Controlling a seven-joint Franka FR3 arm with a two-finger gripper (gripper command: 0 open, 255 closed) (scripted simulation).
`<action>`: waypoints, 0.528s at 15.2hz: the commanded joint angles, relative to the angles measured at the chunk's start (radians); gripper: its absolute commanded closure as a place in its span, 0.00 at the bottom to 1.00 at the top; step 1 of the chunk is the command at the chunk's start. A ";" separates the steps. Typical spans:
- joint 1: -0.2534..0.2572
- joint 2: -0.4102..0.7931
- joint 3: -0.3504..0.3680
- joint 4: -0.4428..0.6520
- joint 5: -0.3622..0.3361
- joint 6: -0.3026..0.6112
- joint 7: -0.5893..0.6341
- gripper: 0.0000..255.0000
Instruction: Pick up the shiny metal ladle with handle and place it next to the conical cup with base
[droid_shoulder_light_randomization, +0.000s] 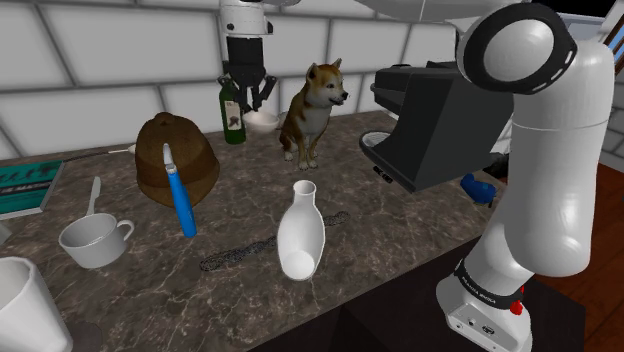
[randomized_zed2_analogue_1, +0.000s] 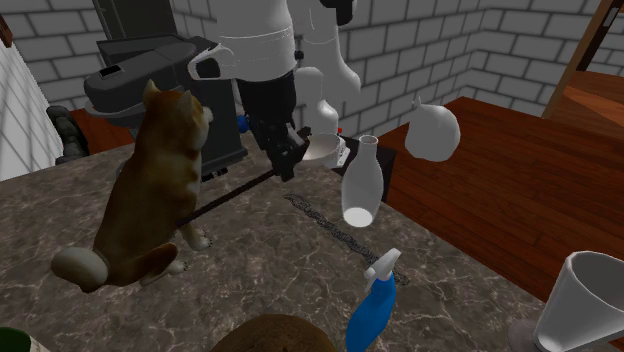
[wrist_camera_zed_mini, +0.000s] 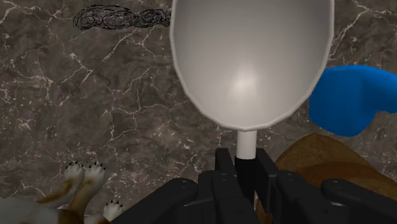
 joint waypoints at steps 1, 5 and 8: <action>0.019 -0.045 0.012 -0.067 0.006 0.024 0.035 1.00; 0.066 -0.101 0.041 -0.150 0.014 0.057 0.111 1.00; 0.102 -0.131 0.064 -0.194 0.019 0.076 0.171 1.00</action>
